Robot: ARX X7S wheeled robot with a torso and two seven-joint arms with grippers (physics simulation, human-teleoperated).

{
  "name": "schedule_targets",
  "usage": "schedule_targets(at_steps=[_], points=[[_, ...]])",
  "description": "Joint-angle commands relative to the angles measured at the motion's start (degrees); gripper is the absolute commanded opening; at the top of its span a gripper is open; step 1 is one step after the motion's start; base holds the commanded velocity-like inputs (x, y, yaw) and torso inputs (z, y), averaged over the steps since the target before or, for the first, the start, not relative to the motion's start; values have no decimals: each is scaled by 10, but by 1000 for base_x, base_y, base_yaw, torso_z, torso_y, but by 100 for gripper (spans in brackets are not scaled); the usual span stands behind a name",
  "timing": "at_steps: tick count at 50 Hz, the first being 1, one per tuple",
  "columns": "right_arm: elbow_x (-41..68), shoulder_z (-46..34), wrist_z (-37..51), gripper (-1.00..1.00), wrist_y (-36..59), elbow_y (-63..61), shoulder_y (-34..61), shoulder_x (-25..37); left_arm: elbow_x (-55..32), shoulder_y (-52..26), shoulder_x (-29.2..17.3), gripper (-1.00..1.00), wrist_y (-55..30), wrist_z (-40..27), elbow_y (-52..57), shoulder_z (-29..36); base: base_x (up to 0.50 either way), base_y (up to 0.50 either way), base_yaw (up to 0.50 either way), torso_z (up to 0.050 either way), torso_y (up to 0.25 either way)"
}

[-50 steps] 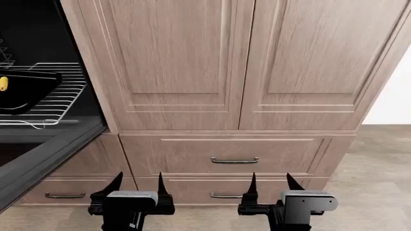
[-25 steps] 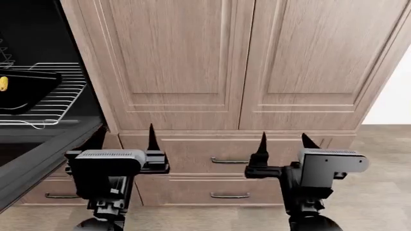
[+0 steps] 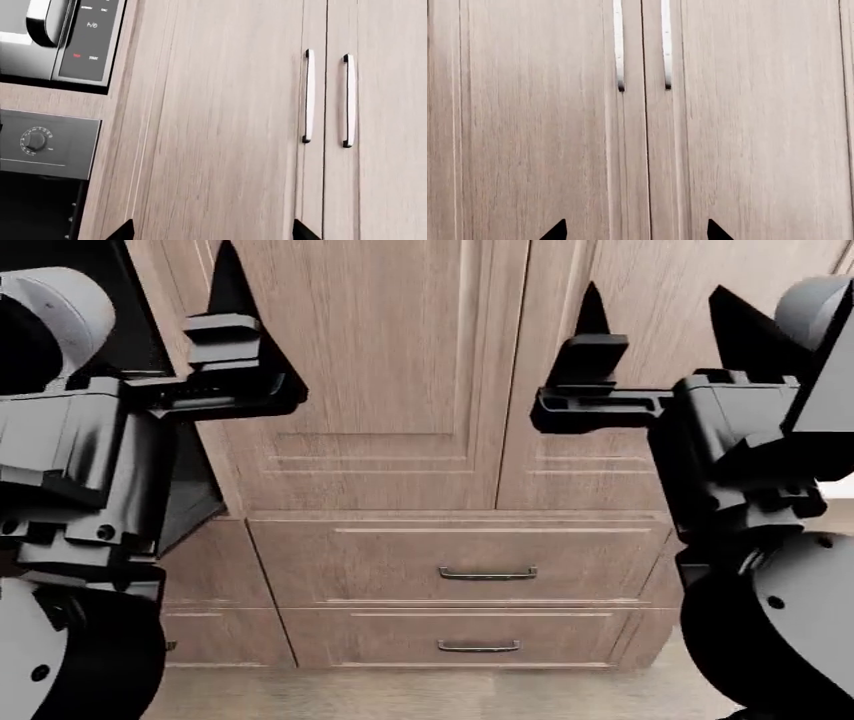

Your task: Pick the corn from the oven and place it on the plate on the counter.

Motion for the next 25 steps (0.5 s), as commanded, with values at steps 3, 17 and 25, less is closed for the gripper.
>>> schedule_targets(at_steps=[3,17,25], points=[[272,34,207,100,58,15,130,47,-257,-167,-38,100,-98,-191,2,-47,0,0,0,0,0],[309,16,238,100,34,34,135,71,-246,-159,-46,100,-81,-189,0,-37,0,250,0,0,0],[317,0,244,100,24,38,130,73,-226,-145,-51,100,-71,-176,4,-29,0,500,0,0,0]])
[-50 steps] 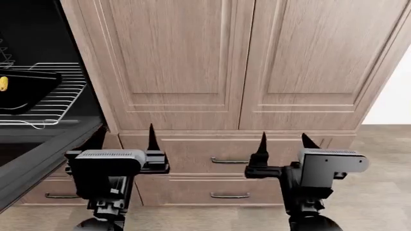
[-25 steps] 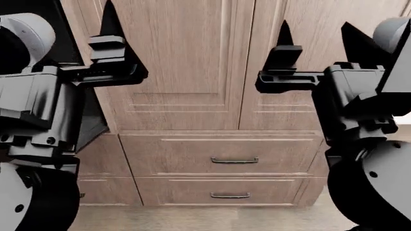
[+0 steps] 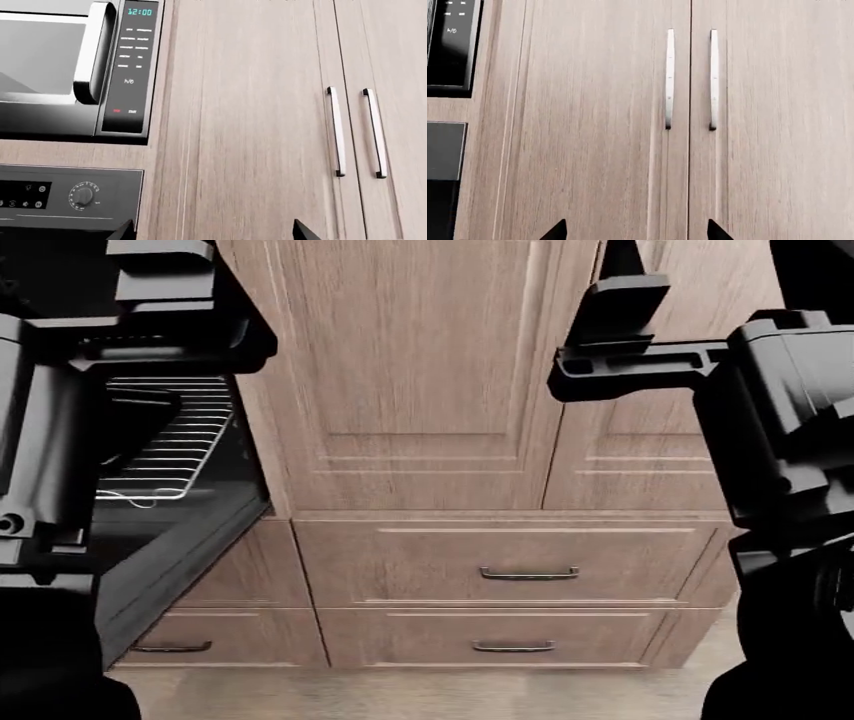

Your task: Pick the corn from the oven and place it on the plate on the counter.

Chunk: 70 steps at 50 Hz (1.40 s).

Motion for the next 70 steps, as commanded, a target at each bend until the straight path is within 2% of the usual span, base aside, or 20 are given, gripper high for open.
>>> schedule_targets(at_steps=[1,61,70], points=[[37,-14,29,100,-10,9,7,11,-7,-3,-10,100,4,-9,2,5,0,500,0,0,0],[21,-72,18,100,-77,10,-24,30,-25,10,-33,100,53,-33,-8,37,0,500,0,0,0],[3,-68,4,100,-99,-3,-33,31,-28,8,-37,100,63,-30,-4,38,0,174,0,49,0]])
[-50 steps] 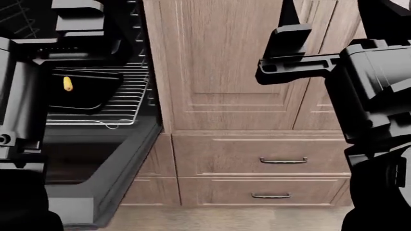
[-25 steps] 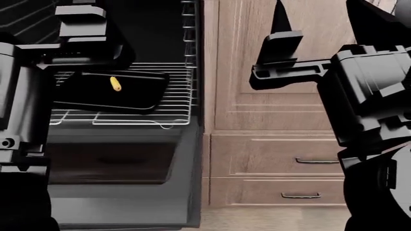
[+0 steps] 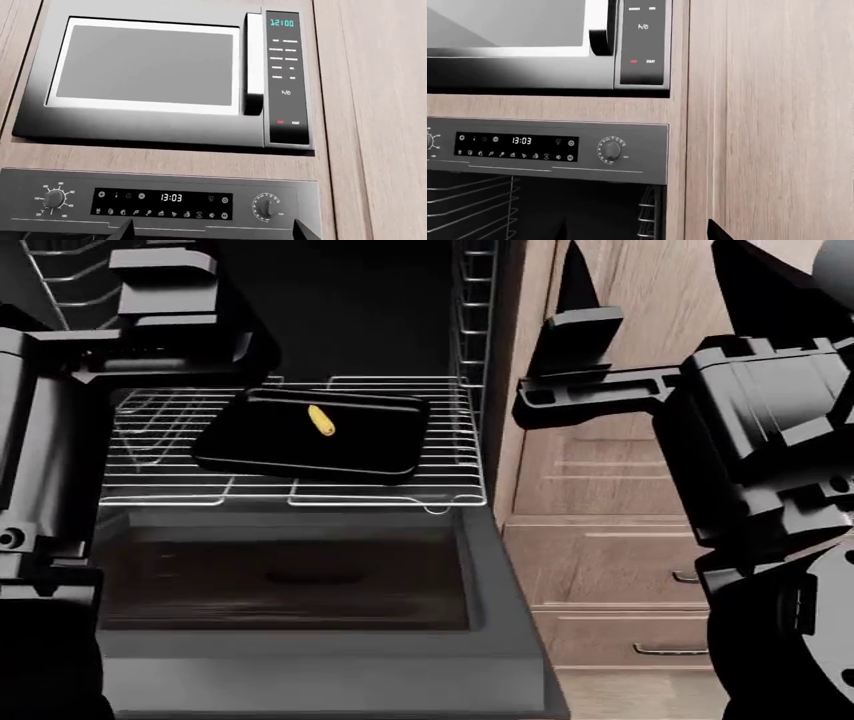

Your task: Pick the corn from the oven and place it on the plate on the counter.

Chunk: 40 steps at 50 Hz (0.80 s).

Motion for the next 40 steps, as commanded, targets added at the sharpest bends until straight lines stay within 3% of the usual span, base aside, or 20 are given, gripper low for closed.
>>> schedule_targets(at_steps=[1,33,40], points=[[-10,0,-7,100,-18,-6,-5,4,-11,-3,-4,100,10,-5,-4,4,0,0,0,50,0],[3,-12,9,100,-38,-2,-10,14,-38,-9,-9,100,45,-24,7,-1,0,0,0,50,0],[12,-33,18,100,-23,2,-1,23,-36,2,-14,100,30,-31,4,22,0,292,0,0,0]])
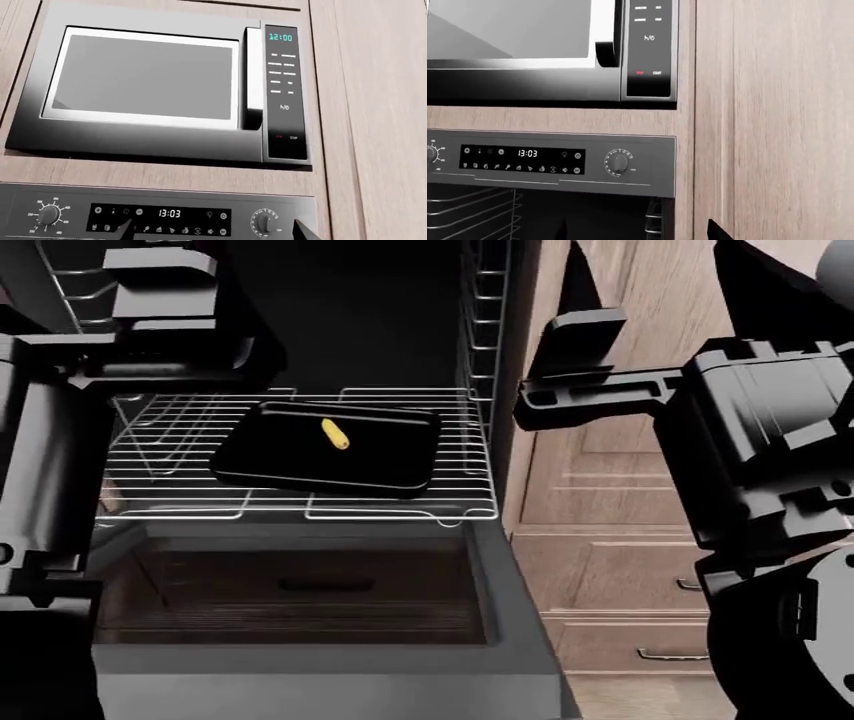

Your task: Pick the corn from the oven and place it on the plate on the counter.

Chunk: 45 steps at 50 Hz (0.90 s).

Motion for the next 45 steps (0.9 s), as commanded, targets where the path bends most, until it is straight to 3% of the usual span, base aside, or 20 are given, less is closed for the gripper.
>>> schedule_targets(at_steps=[1,29,35,45], points=[[9,-16,10,100,5,3,4,7,2,11,-2,100,3,-3,1,8,-1,500,0,0,0],[7,-24,9,100,-15,6,5,18,20,14,-19,100,16,2,-2,12,-1,500,0,0,0],[18,-19,24,100,-20,18,10,21,25,15,-24,100,18,6,-2,14,0,12,0,0,0],[18,-30,20,100,-24,19,0,17,23,20,-24,100,25,5,0,18,403,-377,0,0,0]])
